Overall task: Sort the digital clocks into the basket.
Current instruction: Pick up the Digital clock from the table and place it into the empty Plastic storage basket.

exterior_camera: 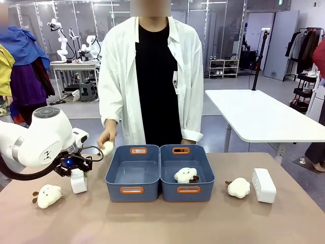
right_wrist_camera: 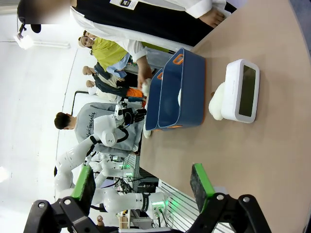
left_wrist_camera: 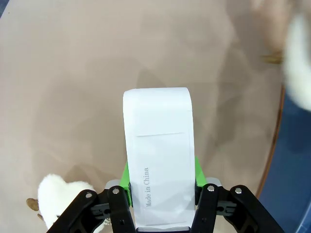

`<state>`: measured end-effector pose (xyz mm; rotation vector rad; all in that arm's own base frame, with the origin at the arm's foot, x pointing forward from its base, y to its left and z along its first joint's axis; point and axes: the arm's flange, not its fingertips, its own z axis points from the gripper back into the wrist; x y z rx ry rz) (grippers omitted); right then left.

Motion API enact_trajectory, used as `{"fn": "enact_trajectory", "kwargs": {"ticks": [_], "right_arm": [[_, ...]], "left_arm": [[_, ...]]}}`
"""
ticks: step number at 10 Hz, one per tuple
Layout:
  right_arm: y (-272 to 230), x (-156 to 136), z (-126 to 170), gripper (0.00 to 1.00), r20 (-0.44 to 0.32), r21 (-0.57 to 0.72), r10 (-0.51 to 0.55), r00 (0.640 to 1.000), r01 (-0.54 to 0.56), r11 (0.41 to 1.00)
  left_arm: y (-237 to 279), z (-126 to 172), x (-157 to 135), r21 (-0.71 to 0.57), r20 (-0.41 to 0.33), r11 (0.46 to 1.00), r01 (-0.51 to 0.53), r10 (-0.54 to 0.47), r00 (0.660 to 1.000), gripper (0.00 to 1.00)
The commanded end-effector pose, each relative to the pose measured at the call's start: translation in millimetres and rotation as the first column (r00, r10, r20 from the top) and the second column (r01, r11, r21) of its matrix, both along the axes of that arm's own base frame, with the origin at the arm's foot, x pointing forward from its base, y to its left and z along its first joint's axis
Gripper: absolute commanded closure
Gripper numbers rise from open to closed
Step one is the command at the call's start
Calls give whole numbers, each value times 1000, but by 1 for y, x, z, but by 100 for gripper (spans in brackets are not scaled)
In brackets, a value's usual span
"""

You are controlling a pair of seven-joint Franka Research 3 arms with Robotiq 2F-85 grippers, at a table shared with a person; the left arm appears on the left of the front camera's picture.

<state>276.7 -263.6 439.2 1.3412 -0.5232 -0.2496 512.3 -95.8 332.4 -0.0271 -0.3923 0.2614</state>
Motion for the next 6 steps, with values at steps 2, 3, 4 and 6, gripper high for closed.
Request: {"fn": "enact_trajectory", "kwargs": {"ticks": [2,3,4,6], "right_arm": [[0,-1,3,0,20,2,-1,1000,1,1000],[0,-1,3,0,20,2,-1,1000,1,1000],[0,-1,3,0,20,2,-1,1000,1,1000],[0,-1,3,0,20,2,-1,1000,1,1000]], "left_arm": [[0,0,0,1,0,1000,1,-1,1000,100],[0,0,0,1,0,1000,1,-1,1000,100],[0,0,0,1,0,1000,1,-1,1000,100],[0,0,0,1,0,1000,1,-1,1000,100]]}}
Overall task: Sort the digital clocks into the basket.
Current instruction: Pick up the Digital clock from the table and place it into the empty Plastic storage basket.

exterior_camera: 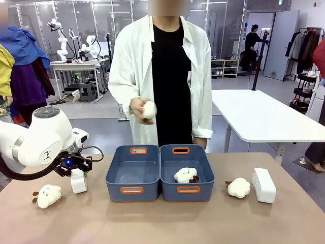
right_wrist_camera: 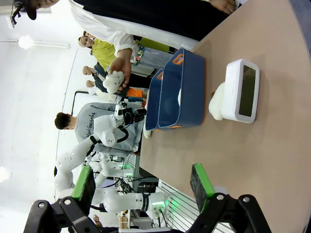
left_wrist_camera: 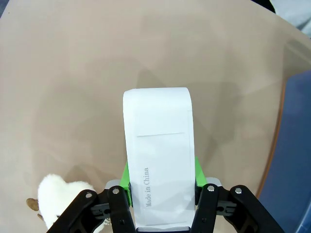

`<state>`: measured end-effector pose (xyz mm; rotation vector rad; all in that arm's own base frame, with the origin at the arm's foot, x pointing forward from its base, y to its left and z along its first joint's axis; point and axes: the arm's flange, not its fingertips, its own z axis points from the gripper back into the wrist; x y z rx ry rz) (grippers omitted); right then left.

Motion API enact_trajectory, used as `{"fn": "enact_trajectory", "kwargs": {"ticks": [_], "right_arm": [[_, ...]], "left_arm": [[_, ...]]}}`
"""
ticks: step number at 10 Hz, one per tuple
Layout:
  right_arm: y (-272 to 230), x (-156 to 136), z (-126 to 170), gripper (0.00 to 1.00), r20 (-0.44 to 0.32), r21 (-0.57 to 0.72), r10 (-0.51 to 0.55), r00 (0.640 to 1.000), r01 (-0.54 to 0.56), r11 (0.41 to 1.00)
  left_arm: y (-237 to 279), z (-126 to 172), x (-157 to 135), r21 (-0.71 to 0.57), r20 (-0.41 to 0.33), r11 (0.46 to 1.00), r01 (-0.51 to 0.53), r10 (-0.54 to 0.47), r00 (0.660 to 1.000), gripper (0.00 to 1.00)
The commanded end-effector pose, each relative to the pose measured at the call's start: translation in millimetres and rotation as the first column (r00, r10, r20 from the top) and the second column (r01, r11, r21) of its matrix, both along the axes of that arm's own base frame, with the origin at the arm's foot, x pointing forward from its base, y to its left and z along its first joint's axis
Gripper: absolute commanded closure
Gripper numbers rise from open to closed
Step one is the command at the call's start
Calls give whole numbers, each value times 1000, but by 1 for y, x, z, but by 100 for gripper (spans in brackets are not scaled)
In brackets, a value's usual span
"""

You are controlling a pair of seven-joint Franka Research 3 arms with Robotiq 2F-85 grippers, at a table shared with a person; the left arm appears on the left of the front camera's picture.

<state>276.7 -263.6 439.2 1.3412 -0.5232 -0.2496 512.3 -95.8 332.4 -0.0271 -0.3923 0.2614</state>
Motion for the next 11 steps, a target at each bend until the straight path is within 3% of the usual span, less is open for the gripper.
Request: {"fn": "enact_trajectory", "kwargs": {"ticks": [1,6,7,9,10,11], "right_arm": [[0,-1,3,0,20,2,-1,1000,1,1000],[0,-1,3,0,20,2,-1,1000,1,1000],[0,-1,3,0,20,2,-1,1000,1,1000],[0,-1,3,0,20,2,-1,1000,1,1000],[0,-1,3,0,20,2,-1,1000,1,1000],[0,-1,3,0,20,2,-1,1000,1,1000]], "left_arm": [[0,0,0,1,0,1000,1,-1,1000,100],[0,0,0,1,0,1000,1,-1,1000,100],[0,0,0,0,0,1000,0,0,1000,49],[14,46,-9,24,-95,998,59,-56,994,49],[20,79,-20,98,-48,990,100,-96,994,49],[25,101,-30,124,-69,983,132,-124,990,49]]}}
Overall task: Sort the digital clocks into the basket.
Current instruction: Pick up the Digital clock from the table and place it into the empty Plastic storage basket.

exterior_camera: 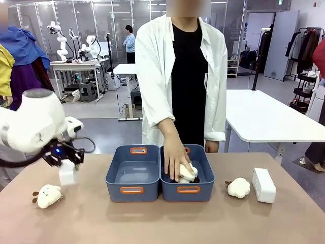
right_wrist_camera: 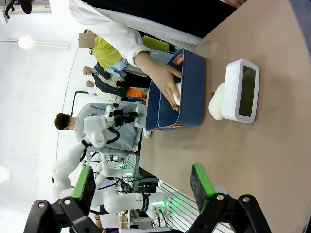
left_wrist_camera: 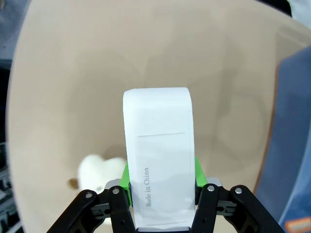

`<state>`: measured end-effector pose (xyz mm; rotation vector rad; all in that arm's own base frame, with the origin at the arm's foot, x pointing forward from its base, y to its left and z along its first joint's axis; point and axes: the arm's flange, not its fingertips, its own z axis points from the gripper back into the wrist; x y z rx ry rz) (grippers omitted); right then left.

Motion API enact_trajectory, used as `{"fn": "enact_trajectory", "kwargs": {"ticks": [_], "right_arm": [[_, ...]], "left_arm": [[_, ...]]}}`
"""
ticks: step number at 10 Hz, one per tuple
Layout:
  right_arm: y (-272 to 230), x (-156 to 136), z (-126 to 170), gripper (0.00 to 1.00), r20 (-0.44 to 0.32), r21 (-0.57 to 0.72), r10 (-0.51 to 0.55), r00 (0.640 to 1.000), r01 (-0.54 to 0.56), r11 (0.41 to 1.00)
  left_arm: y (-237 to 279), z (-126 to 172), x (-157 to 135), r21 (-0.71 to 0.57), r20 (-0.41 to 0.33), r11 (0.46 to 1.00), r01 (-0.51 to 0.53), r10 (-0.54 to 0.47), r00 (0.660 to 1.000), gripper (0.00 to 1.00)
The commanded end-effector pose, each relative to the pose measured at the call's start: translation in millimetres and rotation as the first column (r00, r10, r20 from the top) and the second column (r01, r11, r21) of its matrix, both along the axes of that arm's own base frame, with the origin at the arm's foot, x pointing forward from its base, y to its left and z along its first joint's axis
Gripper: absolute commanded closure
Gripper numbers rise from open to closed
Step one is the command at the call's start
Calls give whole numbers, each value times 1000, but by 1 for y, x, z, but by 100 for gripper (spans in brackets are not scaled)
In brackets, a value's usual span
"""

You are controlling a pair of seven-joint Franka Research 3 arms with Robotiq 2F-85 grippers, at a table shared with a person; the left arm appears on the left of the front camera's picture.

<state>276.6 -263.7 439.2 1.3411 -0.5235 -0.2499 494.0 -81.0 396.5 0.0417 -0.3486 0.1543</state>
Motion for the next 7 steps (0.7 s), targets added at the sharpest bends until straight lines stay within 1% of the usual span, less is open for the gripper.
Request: {"fn": "enact_trajectory", "kwargs": {"ticks": [1,2,3,4,6,7], "right_arm": [[0,-1,3,0,20,2,0,1000,0,1000],[0,-1,3,0,20,2,0,1000,0,1000],[0,-1,3,0,20,2,0,1000,0,1000],[0,-1,3,0,20,2,0,1000,0,1000],[0,-1,3,0,20,2,0,1000,0,1000],[0,-1,3,0,20,2,0,1000,0,1000]], "left_arm": [[15,54,-24,2,-17,995,97,-97,995,49],[18,69,-43,-41,-29,972,230,-231,973,49],[19,76,-53,-6,-13,971,241,-241,971,49],[23,75,-56,-13,-29,975,223,-223,974,49],[22,79,-62,-46,-16,969,244,-245,969,49],[9,86,-68,-93,-5,955,282,-284,959,49]]}}
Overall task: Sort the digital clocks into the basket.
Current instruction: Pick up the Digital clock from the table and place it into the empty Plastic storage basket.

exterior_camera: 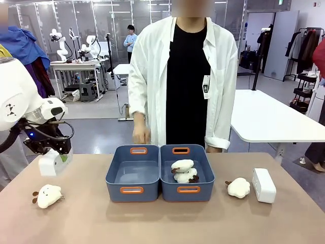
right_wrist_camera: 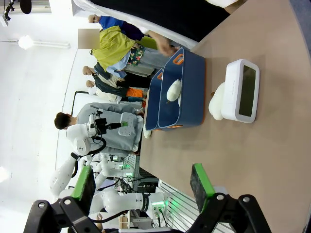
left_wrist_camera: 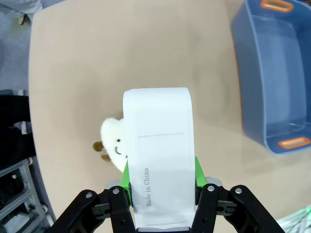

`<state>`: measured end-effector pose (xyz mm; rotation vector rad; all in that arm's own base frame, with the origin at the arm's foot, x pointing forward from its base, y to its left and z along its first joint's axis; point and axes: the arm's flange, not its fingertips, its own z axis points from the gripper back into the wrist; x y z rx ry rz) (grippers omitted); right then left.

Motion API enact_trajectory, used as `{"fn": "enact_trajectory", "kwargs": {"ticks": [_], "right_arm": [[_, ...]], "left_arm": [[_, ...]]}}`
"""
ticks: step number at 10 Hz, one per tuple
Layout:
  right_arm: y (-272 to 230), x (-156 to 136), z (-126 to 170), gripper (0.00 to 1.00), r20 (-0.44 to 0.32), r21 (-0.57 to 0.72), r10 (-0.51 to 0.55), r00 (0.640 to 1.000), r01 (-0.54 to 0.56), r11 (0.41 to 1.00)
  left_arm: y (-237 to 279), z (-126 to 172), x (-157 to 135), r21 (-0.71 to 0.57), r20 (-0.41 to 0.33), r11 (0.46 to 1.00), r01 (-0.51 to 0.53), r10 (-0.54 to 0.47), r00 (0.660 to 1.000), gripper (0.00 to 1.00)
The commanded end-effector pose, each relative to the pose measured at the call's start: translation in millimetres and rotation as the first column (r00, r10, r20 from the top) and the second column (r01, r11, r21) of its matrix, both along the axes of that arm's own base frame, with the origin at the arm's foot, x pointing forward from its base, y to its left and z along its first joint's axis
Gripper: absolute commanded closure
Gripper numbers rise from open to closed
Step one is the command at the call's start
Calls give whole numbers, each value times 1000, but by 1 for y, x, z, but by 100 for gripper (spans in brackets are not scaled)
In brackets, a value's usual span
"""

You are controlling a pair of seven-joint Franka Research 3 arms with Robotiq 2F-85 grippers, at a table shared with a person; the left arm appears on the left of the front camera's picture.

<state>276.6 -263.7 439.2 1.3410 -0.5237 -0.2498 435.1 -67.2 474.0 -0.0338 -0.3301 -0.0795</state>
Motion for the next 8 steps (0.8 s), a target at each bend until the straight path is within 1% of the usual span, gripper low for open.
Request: {"fn": "enact_trajectory", "kwargs": {"ticks": [1,2,3,4,5,6,7,8], "right_arm": [[0,-1,3,0,20,2,0,1000,0,1000],[0,-1,3,0,20,2,0,1000,0,1000],[0,-1,3,0,20,2,0,1000,0,1000],[0,-1,3,0,20,2,0,1000,0,1000],[0,-1,3,0,20,2,0,1000,0,1000],[0,-1,3,0,20,2,0,1000,0,1000],[0,-1,3,0,20,2,0,1000,0,1000],[0,-1,3,0,20,2,0,1000,0,1000]], "left_arm": [[-33,11,-12,-98,-14,994,51,-53,999,49],[-71,10,-14,-138,-47,990,20,-27,999,49],[-109,15,-13,-149,-43,988,27,-34,999,49],[-141,21,-9,-145,-26,989,8,-12,1000,49],[-171,21,5,-150,-28,988,-40,36,999,49],[-189,19,22,-167,-21,984,-67,64,998,49],[-203,13,40,-145,-27,987,-73,69,997,49],[-215,0,59,-97,-45,990,-107,103,994,49]]}}
